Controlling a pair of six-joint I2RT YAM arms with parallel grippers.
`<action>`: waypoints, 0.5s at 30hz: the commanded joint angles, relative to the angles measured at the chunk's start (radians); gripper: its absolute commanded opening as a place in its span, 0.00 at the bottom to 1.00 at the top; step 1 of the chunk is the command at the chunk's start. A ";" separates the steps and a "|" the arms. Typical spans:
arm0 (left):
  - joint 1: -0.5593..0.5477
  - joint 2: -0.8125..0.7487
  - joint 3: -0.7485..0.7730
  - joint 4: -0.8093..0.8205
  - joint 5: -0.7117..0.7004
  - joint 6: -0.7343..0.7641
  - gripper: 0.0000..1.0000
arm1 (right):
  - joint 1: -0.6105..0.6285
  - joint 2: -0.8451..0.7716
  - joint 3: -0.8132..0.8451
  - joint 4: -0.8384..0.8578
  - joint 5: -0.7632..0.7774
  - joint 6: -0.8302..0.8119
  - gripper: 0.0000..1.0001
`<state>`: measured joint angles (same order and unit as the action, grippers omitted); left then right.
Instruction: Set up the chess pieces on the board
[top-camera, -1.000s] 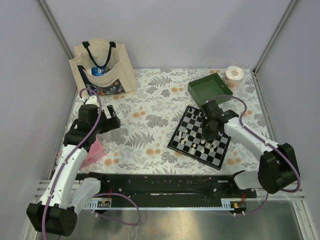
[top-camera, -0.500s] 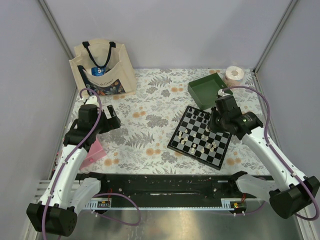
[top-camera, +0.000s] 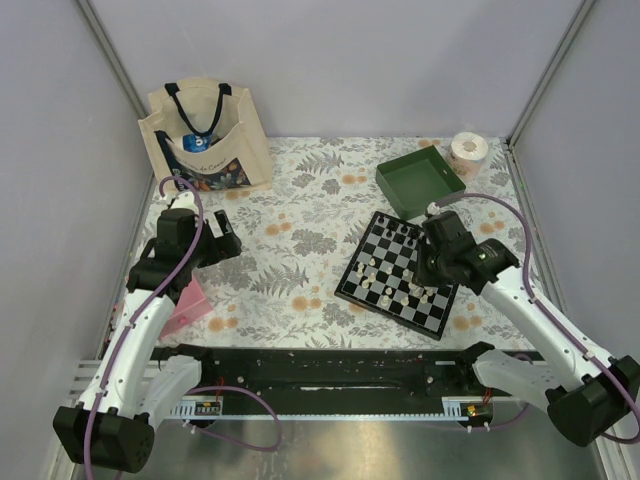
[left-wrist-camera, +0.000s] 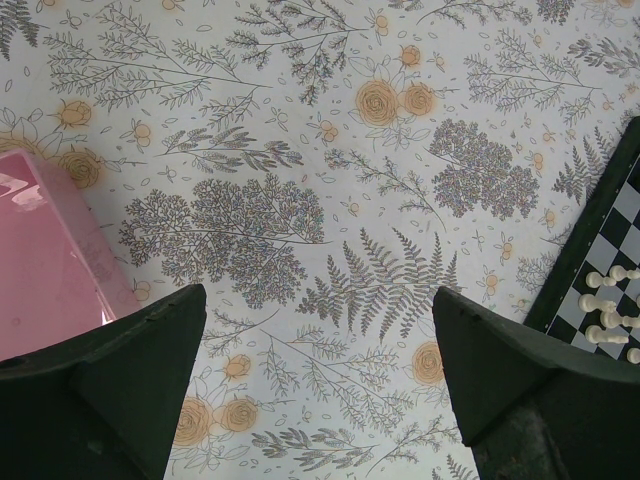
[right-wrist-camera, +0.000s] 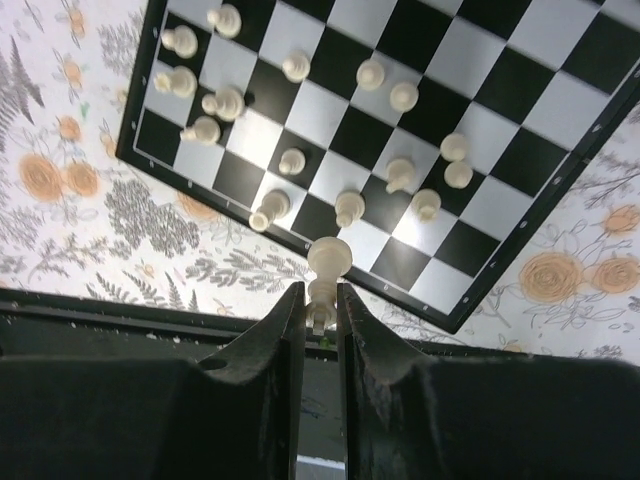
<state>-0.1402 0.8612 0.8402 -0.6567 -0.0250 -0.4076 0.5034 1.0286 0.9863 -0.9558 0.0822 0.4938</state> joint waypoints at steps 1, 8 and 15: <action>-0.001 0.002 0.000 0.043 0.019 0.007 0.99 | 0.069 0.008 -0.047 0.023 -0.024 0.049 0.13; 0.001 0.004 0.000 0.043 0.020 0.009 0.99 | 0.152 0.065 -0.092 0.075 -0.015 0.089 0.13; -0.001 0.004 0.000 0.043 0.020 0.009 0.99 | 0.169 0.128 -0.146 0.143 0.013 0.094 0.13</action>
<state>-0.1402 0.8619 0.8402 -0.6563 -0.0250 -0.4076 0.6586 1.1297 0.8654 -0.8852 0.0685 0.5663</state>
